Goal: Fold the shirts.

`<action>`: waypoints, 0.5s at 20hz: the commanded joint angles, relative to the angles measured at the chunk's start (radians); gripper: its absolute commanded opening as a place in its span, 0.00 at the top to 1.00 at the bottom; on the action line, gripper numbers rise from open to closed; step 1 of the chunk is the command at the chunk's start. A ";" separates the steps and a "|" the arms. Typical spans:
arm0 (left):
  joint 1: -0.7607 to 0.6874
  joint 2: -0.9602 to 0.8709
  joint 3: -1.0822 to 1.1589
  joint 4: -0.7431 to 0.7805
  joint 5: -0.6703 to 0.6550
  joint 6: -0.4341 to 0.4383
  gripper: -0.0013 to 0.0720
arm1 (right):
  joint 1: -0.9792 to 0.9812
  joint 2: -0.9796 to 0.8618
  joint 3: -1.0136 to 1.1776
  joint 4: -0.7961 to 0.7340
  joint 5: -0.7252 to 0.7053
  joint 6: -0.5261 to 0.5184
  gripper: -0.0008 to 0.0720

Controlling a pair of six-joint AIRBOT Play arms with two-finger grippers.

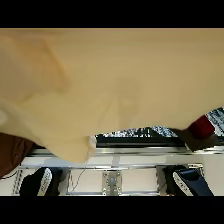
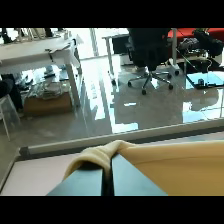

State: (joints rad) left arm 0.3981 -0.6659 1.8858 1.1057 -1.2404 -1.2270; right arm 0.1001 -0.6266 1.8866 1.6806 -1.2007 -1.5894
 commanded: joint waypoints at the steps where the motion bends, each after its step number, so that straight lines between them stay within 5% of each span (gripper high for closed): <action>1: -0.042 -0.090 0.008 0.009 -0.003 -0.008 0.97 | 0.000 -0.065 0.013 0.001 -0.090 -0.002 0.98; 5: -0.079 -0.301 0.008 -0.006 -0.013 -0.007 0.97 | 0.000 -0.305 0.013 0.010 -0.253 -0.002 0.98; 10: -0.105 -0.689 0.008 0.001 0.035 0.000 0.97 | -0.001 -0.714 0.013 0.009 -0.116 -0.002 0.98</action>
State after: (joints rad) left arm 0.3054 -1.1542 1.8923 1.1027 -1.2423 -1.2324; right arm 0.1001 -1.1385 1.8988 1.6917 -1.3792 -1.5913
